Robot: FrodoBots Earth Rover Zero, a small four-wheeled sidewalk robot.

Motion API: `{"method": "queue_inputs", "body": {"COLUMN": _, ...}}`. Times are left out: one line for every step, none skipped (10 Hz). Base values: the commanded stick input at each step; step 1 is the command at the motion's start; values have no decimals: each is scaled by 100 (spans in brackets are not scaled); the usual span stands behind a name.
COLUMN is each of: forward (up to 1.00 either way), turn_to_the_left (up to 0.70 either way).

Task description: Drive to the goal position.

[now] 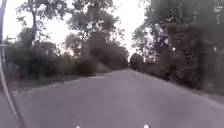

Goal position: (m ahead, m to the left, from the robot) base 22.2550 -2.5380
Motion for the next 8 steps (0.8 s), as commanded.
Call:
{"method": "queue_inputs", "body": {"forward": 70, "turn_to_the_left": 0}}
{"method": "queue_inputs", "body": {"forward": 70, "turn_to_the_left": 0}}
{"method": "queue_inputs", "body": {"forward": 70, "turn_to_the_left": -35}}
{"method": "queue_inputs", "body": {"forward": 70, "turn_to_the_left": -35}}
{"method": "queue_inputs", "body": {"forward": 70, "turn_to_the_left": -24}}
{"method": "queue_inputs", "body": {"forward": 70, "turn_to_the_left": -1}}
{"method": "queue_inputs", "body": {"forward": 70, "turn_to_the_left": 0}}
{"method": "queue_inputs", "body": {"forward": 70, "turn_to_the_left": 0}}
